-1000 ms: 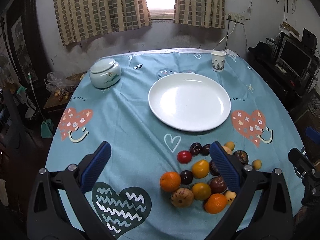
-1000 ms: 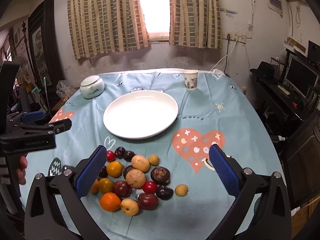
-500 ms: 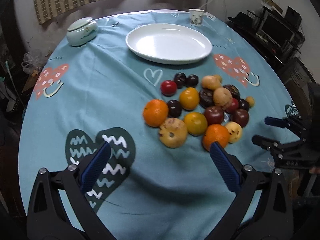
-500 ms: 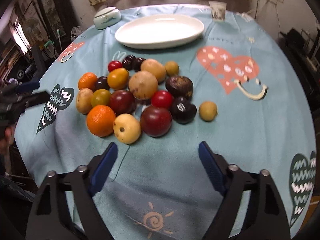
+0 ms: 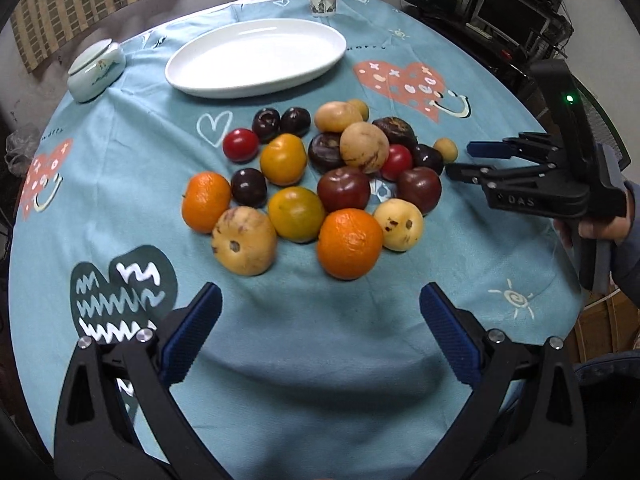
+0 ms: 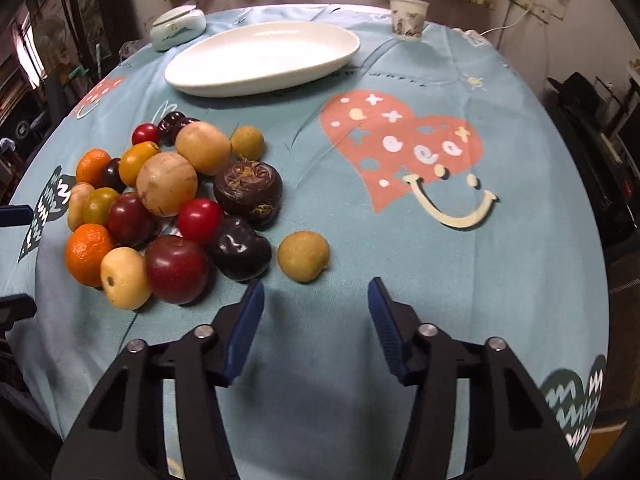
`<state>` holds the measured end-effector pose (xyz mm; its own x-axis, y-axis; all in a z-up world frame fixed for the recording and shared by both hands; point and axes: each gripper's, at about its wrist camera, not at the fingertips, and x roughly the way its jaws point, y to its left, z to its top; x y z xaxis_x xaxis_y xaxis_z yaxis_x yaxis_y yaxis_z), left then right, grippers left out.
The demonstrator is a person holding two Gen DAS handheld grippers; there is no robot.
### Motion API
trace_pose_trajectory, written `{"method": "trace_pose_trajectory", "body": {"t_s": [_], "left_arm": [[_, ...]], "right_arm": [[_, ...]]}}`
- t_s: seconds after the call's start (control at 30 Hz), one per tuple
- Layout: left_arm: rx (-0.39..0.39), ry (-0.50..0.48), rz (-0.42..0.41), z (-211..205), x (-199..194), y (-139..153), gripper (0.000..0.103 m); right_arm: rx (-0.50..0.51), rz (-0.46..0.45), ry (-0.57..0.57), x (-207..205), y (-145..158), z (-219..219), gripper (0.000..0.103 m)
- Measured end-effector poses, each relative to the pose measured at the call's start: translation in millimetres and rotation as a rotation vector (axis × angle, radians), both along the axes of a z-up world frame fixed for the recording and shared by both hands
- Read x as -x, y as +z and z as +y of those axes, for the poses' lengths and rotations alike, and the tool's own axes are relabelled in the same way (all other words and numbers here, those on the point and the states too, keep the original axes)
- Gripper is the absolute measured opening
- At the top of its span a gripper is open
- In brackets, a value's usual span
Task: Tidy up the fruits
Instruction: 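Grasp the orange with the left tool while the right tool grasps a small yellow fruit, then carry the orange and yellow fruit to the white plate and release both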
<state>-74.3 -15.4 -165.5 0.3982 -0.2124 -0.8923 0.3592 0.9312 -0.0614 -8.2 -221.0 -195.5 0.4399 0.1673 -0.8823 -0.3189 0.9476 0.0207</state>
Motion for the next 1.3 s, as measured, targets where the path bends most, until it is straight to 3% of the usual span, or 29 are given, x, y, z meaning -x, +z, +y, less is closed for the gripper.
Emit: {"method": "trace_pose_trajectory", "body": {"t_s": [0.03, 0.17, 0.2, 0.47, 0.5, 0.57, 0.63, 0.87, 1.07, 1.3], "left_arm": [[-0.002, 0.011, 0.008, -0.8, -0.2, -2.3, 0.101], [0.013, 0.068, 0.034, -1.5, -2.0, -8.3, 0.101], [0.021, 0.083, 0.037, -2.5, -3.9, -9.7, 0.101], [0.106, 0.189, 0.031, -8.7, -26.4, -19.8, 0.097], [0.108, 0.197, 0.040, -8.9, -28.8, -22.3, 0.088], [0.121, 0.190, 0.033, -10.4, -30.6, -22.7, 0.083], [0.185, 0.166, 0.053, -10.5, -33.6, -23.4, 0.049], [0.293, 0.182, 0.108, -1.5, -38.5, -29.5, 0.050], [0.270, 0.185, 0.133, -3.3, -38.7, -25.5, 0.043], [0.214, 0.153, 0.039, -1.0, -24.4, 12.3, 0.043]], "right_arm": [[-0.004, 0.013, 0.019, -4.0, -2.2, -1.2, 0.043], [-0.043, 0.025, 0.100, -15.3, -0.2, 0.2, 0.034], [-0.062, 0.035, 0.127, -17.6, 0.3, -0.1, 0.026], [-0.135, 0.072, 0.162, -17.7, 5.7, -10.4, 0.026], [-0.145, 0.076, 0.162, -17.0, 6.5, -12.5, 0.026], [-0.152, 0.075, 0.167, -14.8, 8.4, -14.1, 0.026], [-0.154, 0.081, 0.170, -12.9, 8.0, -14.9, 0.026], [-0.160, 0.084, 0.169, -4.6, 7.8, -14.2, 0.026], [-0.166, 0.059, 0.163, -0.7, 17.6, -11.2, 0.026], [-0.212, 0.020, 0.131, 8.5, 34.0, -9.8, 0.026]]}}
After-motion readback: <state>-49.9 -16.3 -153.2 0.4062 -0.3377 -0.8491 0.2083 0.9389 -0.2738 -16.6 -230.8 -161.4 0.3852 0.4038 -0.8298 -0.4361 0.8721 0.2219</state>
